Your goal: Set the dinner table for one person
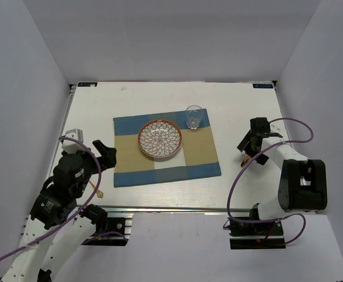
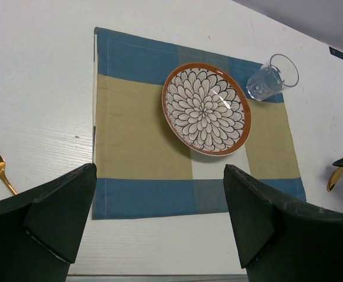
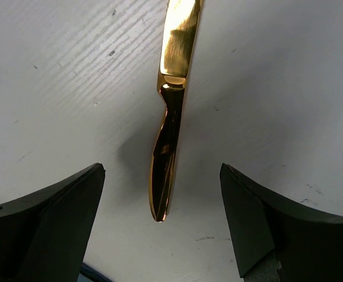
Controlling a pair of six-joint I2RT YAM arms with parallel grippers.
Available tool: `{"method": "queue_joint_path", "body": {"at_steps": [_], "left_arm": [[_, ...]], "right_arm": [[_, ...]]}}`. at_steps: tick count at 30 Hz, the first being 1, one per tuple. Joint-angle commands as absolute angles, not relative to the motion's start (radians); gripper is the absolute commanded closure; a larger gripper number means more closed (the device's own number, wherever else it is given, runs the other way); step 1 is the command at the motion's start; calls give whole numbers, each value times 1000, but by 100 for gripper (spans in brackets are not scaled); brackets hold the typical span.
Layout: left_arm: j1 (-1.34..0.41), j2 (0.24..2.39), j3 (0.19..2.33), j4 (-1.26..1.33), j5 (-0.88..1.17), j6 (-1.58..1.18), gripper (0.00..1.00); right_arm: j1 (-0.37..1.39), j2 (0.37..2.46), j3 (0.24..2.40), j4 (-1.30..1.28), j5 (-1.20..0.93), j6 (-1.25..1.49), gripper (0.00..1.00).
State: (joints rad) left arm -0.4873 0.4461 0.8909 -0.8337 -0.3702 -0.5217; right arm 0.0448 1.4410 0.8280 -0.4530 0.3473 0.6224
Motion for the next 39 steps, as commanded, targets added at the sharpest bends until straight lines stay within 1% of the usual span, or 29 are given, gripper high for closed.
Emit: {"method": "queue_joint_path", "body": {"at_steps": [1,4,6,8,10,13,16,19,22,23,25,26,29,31,33,36,39], "left_arm": [[-491,442,897,-824,-351,-508,2],[-491,437,894,-818,-345,-502,2],[-491,440,894,-818,-341,-500,2],[-491,439,894,-816,-339,-500,2],[-491,436,894,-818,-341,-502,2],[-491,430,893,-818,-344,-503,2],[-491,429,894,-816,-345,-502,2],[-491,433,894,-821,-348,-503,2],[-491,426,894,-822,-353,-506,2],[-491,422,896,-822,-354,-508,2],[-491,422,893,-824,-357,-508,2],[-491,420,893,-822,-357,-508,2],[-491,428,894,-822,-353,-509,2],[-491,434,894,-822,-353,-508,2],[-491,437,894,-822,-351,-506,2],[-491,437,893,-819,-348,-506,2],[-491,436,893,-818,-345,-505,2]], "right_arm": [[37,1476,799,-365,302,712,16],[35,1519,801,-360,305,730,17],[32,1558,825,-377,305,730,20],[38,1601,868,-441,317,735,21],[37,1614,876,-459,324,735,23],[34,1614,845,-439,308,729,28],[34,1618,828,-440,299,729,43],[34,1640,821,-442,275,724,67],[29,1647,782,-402,226,715,79],[34,1654,775,-397,218,713,86],[34,1658,746,-365,196,704,97],[34,1660,738,-357,190,701,99],[32,1649,715,-357,225,701,100],[37,1599,687,-344,250,684,100],[44,1509,667,-327,256,663,100],[48,1383,631,-275,224,544,100],[58,1330,650,-288,189,477,100]]}}
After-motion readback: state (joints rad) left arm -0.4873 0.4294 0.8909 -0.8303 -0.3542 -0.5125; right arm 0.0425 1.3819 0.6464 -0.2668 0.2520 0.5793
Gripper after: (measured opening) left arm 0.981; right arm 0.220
